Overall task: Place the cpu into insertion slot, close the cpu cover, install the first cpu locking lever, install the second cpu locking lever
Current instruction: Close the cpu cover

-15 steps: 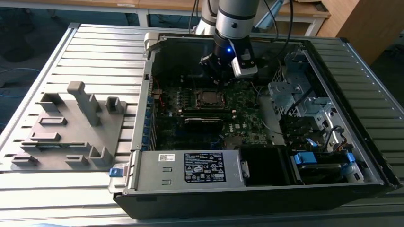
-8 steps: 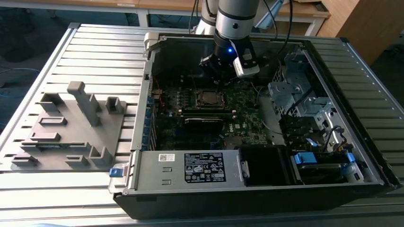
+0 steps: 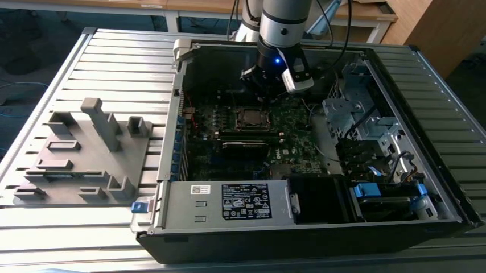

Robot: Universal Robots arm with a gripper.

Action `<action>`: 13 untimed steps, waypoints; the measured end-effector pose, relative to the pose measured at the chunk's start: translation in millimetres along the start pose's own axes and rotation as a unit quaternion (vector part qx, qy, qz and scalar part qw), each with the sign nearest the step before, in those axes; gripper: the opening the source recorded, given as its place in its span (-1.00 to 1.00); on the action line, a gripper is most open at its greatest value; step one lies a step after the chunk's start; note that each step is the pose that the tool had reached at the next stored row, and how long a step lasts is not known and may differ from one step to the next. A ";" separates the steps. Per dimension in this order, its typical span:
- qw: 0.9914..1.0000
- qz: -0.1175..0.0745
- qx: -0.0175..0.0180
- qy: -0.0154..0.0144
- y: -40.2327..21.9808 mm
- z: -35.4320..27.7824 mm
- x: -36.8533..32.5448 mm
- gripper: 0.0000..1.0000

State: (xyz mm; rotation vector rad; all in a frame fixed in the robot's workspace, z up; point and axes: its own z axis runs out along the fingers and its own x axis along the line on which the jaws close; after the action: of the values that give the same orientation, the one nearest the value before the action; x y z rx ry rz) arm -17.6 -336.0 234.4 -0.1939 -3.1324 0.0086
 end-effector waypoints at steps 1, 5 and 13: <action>1.000 0.000 0.000 0.000 0.0 0.0 0.0 -0.79; 1.000 0.000 0.000 0.000 0.0 0.1 0.0 -0.79; 1.000 -0.004 0.000 0.000 -0.3 1.1 1.3 -0.79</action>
State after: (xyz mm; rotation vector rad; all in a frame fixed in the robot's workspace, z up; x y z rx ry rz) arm -18.9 -336.2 233.3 -0.1829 -3.1339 0.0084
